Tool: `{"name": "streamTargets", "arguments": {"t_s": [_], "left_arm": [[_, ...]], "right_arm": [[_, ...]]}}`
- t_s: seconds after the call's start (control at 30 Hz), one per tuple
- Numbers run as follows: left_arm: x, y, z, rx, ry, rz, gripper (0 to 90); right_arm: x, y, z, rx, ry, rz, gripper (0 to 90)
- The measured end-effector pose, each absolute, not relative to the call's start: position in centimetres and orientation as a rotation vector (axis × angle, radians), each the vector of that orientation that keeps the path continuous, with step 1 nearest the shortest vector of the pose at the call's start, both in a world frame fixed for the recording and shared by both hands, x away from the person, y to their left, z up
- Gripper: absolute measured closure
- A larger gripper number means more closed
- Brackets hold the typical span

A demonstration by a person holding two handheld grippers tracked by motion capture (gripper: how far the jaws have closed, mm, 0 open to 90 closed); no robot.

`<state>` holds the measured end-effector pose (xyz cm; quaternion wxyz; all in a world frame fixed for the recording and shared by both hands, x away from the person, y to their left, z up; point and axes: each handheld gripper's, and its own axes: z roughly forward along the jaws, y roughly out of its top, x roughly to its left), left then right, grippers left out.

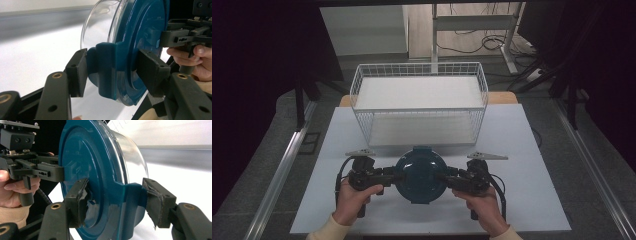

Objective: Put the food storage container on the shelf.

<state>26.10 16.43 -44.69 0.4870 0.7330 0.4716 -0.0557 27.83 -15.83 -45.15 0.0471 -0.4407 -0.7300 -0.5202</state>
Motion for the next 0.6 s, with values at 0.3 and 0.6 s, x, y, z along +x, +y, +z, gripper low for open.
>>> {"name": "streamTargets", "arguments": {"t_s": [0.3,0.6], "left_arm": [[26.2,16.4,-43.8,1.786,1.131,-0.109,44.0],[27.4,16.2,-42.6,1.787,1.113,-0.092,44.0]], "right_arm": [[28.2,-15.8,-44.3,-1.317,-2.245,-1.595,39.9],[29.1,-16.0,-43.1,-1.312,-2.258,-1.611,40.0]]}}
